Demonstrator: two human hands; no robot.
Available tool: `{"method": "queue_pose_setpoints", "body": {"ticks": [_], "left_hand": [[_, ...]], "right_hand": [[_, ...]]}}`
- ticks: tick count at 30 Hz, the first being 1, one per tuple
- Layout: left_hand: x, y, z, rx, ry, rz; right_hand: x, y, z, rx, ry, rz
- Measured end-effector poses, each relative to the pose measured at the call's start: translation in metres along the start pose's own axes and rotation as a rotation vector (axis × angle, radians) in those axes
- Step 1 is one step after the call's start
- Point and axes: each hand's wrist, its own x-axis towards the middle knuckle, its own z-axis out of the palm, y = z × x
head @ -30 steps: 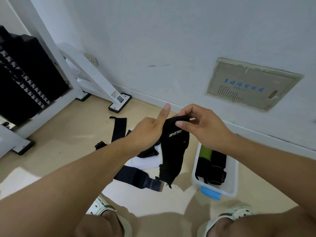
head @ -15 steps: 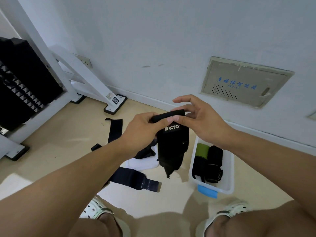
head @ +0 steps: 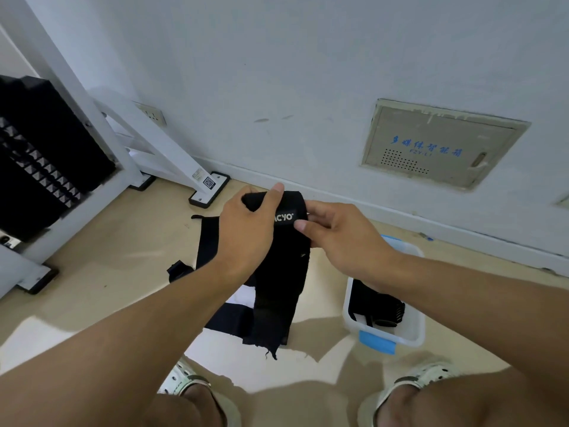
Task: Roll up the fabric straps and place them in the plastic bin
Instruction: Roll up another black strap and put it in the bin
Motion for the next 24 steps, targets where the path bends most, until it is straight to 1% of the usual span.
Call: {"method": "queue_pose_setpoints", "body": {"ticks": [3, 5, 7, 10, 12, 14, 17, 19, 20, 22, 24], "left_hand": [[0.0, 0.0, 0.0, 0.007, -0.002, -0.023], [0.0, 0.001, 0.002, -0.016, -0.031, -0.077], [0.001, 0.001, 0.0, -0.065, -0.093, -0.182], [0.003, 0.0, -0.002, -0.174, -0.253, -0.376], [0.005, -0.003, -0.001, -0.174, -0.294, -0.444], [0.008, -0.006, -0.001, -0.148, -0.306, -0.46], [0.009, -0.007, -0.002, -0.103, -0.365, -0.433], [0.008, -0.007, -0.003, -0.003, -0.371, -0.378], [0.008, -0.008, -0.003, 0.089, -0.348, -0.307], [0.009, -0.008, -0.004, 0.251, -0.27, -0.098], [0.008, -0.007, -0.007, 0.341, -0.279, 0.082]], "right_hand": [[0.002, 0.003, 0.001, -0.033, 0.031, 0.009], [0.003, 0.002, 0.001, -0.096, 0.036, 0.002], [0.002, 0.0, 0.0, -0.255, 0.032, -0.07], [0.002, -0.003, -0.003, -0.414, 0.022, -0.156], [0.004, -0.001, -0.006, -0.476, 0.006, -0.149], [0.007, 0.004, -0.009, -0.524, -0.002, -0.151], [0.009, 0.009, -0.014, -0.529, -0.012, -0.153], [0.011, 0.013, -0.017, -0.494, -0.016, -0.146], [0.012, 0.014, -0.018, -0.494, -0.028, -0.143], [0.014, 0.017, -0.019, -0.512, -0.063, -0.113], [0.016, 0.016, -0.022, -0.482, -0.073, -0.048]]}}
